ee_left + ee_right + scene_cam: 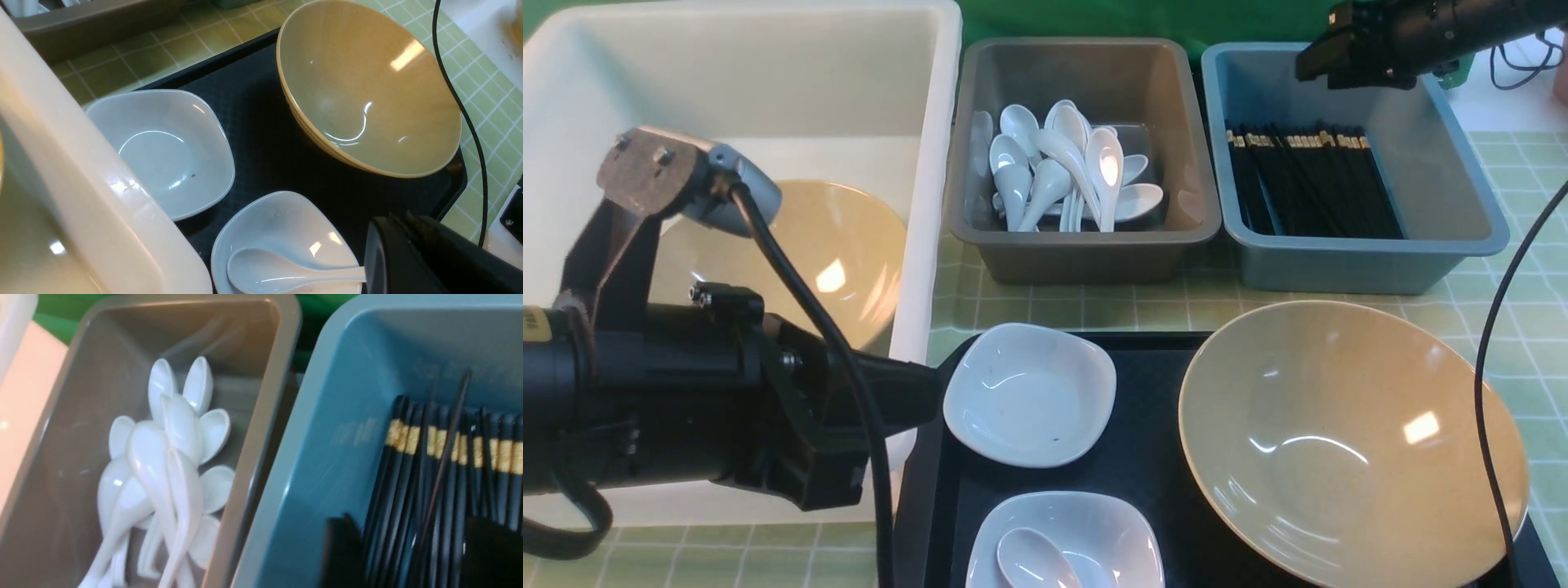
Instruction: On green table put chopsticks spoon bowls plates into blue grey white boxes.
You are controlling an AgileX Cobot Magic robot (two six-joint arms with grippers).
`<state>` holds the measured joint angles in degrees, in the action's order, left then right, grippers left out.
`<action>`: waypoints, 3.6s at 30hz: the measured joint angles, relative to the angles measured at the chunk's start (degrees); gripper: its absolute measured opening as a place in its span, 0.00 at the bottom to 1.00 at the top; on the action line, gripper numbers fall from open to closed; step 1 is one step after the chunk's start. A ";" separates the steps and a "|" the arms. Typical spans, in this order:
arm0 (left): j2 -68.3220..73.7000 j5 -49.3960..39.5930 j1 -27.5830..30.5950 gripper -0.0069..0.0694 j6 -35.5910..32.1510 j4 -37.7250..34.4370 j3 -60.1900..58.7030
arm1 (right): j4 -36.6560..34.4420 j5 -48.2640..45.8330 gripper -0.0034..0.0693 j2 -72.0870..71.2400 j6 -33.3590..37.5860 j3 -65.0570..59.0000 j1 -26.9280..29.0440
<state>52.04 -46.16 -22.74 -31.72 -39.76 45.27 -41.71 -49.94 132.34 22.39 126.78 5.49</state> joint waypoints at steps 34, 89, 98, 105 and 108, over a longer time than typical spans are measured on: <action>-12.33 -21.71 -1.07 0.09 -0.90 21.44 10.45 | 22.93 -15.79 0.78 -34.51 5.53 -37.33 -43.06; -21.34 -6.56 -1.07 0.09 8.96 24.86 6.20 | 29.69 -17.02 0.23 -18.68 -5.29 -29.52 -47.58; -16.36 -4.41 -1.07 0.09 11.04 24.86 6.20 | 22.30 -11.91 0.23 -16.75 -8.83 -14.25 -34.94; -14.35 -3.34 -1.07 0.09 11.28 24.86 6.20 | 18.01 14.62 0.23 -10.78 -11.72 -10.80 -29.70; -14.21 -2.76 -1.07 0.09 11.29 24.86 6.20 | 17.70 25.52 0.25 -7.30 -14.14 -10.80 -29.37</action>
<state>37.82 -48.92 -23.81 -20.43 -14.90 51.47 -24.00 -24.42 125.04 8.25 115.98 -23.87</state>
